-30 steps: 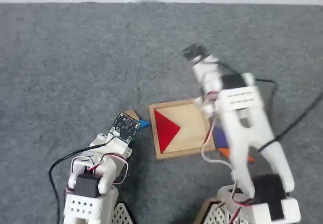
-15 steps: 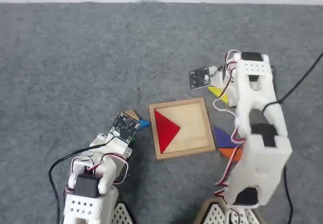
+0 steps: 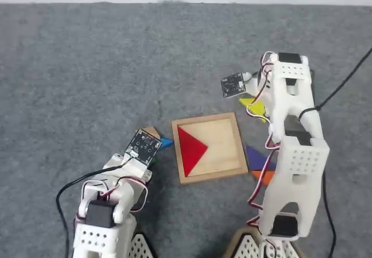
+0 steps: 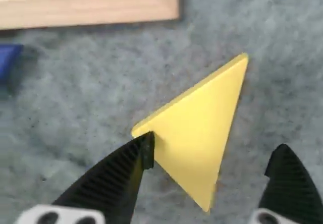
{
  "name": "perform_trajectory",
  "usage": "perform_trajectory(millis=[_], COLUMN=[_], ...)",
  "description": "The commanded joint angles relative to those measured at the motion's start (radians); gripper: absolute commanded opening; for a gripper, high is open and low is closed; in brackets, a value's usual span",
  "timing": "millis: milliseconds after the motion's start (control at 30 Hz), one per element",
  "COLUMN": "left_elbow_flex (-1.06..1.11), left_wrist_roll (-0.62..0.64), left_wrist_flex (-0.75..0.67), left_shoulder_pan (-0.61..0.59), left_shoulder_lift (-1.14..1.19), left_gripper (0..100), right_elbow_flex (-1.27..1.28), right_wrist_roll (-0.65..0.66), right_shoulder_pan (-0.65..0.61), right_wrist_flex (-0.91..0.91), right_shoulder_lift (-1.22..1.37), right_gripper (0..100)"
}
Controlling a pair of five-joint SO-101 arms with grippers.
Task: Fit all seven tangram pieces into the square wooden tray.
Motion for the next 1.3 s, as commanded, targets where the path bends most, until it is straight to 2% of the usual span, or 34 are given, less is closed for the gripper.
perform_trajectory(millis=[0,167,400,600,733,867,1033,1167,1267], left_elbow_flex=[-0.012,-0.012,-0.012,-0.012,-0.012,-0.012,-0.012,-0.012,-0.012], left_wrist_roll=[-0.008,-0.008,-0.008,-0.008,-0.008,-0.008,-0.008,-0.008,-0.008], left_wrist_flex=[-0.002,-0.002,-0.002,-0.002,-0.002,-0.002,-0.002,-0.002,-0.002], left_shoulder_pan=[-0.006,-0.006,-0.006,-0.006,-0.006,-0.006,-0.006,-0.006,-0.006], left_shoulder_lift=[-0.012,-0.012,-0.012,-0.012,-0.012,-0.012,-0.012,-0.012,-0.012], left_gripper=[10,10,10,10,10,10,10,10,10], right_elbow_flex=[-0.012,-0.012,-0.012,-0.012,0.026,0.084,0.135,0.229,0.328], right_wrist_roll=[0.017,-0.002,-0.187,-0.545,-0.733,-0.933,-1.223,-1.396,-1.473], right_shoulder_pan=[0.035,0.058,0.036,-0.013,-0.028,-0.027,0.013,0.064,0.071], right_wrist_flex=[0.085,0.153,0.14,0.145,0.125,0.053,-0.005,-0.096,-0.165], right_shoulder_lift=[0.005,0.004,0.013,0.013,0.012,0.008,-0.036,-0.117,-0.205], right_gripper=[28.0,28.4,28.1,28.1,27.8,21.8,21.7,21.7,22.9])
